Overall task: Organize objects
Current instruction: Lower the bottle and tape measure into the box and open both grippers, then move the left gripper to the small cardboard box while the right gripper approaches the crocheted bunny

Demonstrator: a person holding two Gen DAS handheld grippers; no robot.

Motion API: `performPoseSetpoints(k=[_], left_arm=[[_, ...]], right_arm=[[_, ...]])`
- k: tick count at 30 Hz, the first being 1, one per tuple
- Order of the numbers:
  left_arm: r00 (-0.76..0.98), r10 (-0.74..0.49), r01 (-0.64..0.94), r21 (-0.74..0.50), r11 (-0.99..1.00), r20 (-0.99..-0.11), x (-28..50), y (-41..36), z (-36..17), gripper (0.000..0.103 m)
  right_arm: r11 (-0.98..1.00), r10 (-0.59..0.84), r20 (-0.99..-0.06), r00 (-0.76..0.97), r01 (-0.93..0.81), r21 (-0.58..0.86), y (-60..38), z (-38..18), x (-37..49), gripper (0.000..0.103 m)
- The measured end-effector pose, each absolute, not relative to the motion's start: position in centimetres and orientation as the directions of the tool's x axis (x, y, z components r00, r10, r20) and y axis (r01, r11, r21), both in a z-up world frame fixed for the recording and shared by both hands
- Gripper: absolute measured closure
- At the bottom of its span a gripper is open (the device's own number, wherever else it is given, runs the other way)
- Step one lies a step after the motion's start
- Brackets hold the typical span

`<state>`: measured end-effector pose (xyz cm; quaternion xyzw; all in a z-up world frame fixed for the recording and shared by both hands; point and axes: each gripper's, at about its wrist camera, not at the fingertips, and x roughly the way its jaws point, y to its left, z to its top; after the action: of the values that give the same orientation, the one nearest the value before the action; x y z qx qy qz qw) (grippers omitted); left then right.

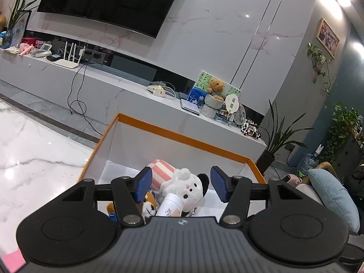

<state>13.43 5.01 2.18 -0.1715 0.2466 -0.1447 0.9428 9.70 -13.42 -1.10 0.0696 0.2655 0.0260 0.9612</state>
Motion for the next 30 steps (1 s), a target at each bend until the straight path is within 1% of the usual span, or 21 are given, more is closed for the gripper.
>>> performPoseSetpoints(k=[10,16,20,24,30], left_arm=[[0.855,-0.337,0.183,-0.379,0.907,-0.395,12.0,6.8,3.6,0.032],[0.867,-0.314,0.164,-0.373,0.913,-0.388,10.5,8.5,4.3,0.03],[0.868,-0.299,0.151,-0.364,0.919,-0.396,9.4,9.7,4.5,0.025],[0.869,-0.295,0.146,-0.364,0.92,-0.397,8.5,10.8,4.8,0.023],[0.854,-0.291,0.16,-0.313,0.936,-0.432,7.6,10.5,4.1,0.015]], right_arm=[[0.988,0.101,-0.501,0.86,-0.028,0.151,-13.4,-0.1,8.3,0.046],[0.984,0.108,-0.509,0.854,-0.017,0.18,-13.8,0.4,7.4,0.046],[0.98,0.121,-0.506,0.854,-0.022,0.197,-14.0,1.0,6.5,0.045],[0.977,0.143,-0.505,0.851,-0.039,0.212,-13.9,1.4,5.3,0.042],[0.975,0.172,-0.52,0.836,-0.071,0.209,-13.2,1.5,4.3,0.04]])
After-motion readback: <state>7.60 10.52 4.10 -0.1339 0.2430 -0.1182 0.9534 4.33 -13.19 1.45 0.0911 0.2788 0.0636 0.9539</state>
